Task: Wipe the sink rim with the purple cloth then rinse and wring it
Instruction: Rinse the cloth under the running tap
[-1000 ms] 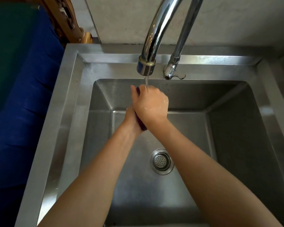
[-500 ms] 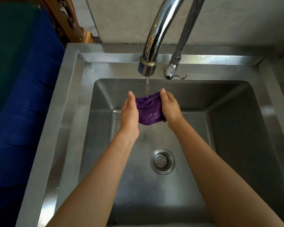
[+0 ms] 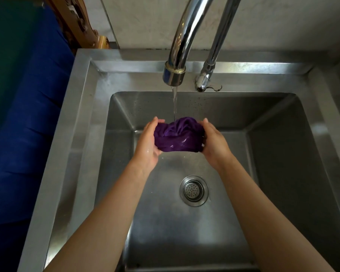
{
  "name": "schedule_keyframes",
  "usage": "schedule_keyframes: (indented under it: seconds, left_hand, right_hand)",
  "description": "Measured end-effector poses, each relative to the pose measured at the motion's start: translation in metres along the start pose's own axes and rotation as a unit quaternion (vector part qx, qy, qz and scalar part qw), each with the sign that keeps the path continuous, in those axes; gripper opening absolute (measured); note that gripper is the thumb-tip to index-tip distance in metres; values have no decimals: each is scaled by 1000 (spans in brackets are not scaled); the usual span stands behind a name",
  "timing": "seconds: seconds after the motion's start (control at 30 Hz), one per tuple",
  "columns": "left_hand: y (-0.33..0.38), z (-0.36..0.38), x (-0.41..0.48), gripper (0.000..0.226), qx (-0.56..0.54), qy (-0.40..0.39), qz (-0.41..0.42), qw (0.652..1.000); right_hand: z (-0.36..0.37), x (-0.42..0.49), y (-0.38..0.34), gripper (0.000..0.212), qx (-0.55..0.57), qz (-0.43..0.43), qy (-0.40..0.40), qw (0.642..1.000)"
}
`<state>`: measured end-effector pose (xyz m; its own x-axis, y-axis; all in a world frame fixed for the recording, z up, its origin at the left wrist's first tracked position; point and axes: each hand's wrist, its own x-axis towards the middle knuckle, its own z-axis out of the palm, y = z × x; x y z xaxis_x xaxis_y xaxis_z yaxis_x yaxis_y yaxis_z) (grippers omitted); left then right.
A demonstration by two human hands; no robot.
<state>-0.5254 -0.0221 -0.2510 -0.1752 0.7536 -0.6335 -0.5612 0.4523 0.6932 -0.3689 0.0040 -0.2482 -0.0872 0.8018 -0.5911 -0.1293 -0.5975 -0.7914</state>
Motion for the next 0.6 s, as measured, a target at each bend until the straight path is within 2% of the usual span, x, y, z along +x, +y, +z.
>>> schedule_keyframes:
  seconds: [0.1, 0.17, 0.23, 0.27, 0.33, 0.43, 0.47, 0.53, 0.6]
  left_hand:
    - [-4, 3, -3, 22, 10, 15, 4, 1000]
    - [-7, 4, -4, 17, 7, 24, 49, 998]
    - [-8, 3, -5, 25, -15, -2, 86, 996]
    - [-7, 2, -4, 28, -30, -25, 99, 994]
    - [-2, 2, -6, 33, -58, -69, 116, 989]
    - [4, 1, -10, 44, -78, -121, 114, 983]
    - [5, -1, -10, 46, -87, -133, 106, 982]
    - [9, -4, -10, 42, -120, -134, 65, 982]
    - [12, -6, -11, 30, -107, -107, -12, 988]
  right_hand:
    - [4, -6, 0, 41, 14, 1, 0, 1000]
    - [7, -8, 4, 34, 30, -17, -6, 999]
    - [7, -10, 7, 19, 45, -15, 2, 999]
    - [5, -9, 9, 22, 58, 2, -6, 998]
    - [-3, -7, 14, 41, 89, 58, -77, 991]
    - [-9, -12, 13, 40, 86, 106, -213, 968]
    - [-9, -12, 11, 35, 73, 97, -224, 967]
    - [-8, -11, 7, 27, 48, 27, -200, 978]
    - [-7, -7, 1, 35, -12, -73, -170, 983]
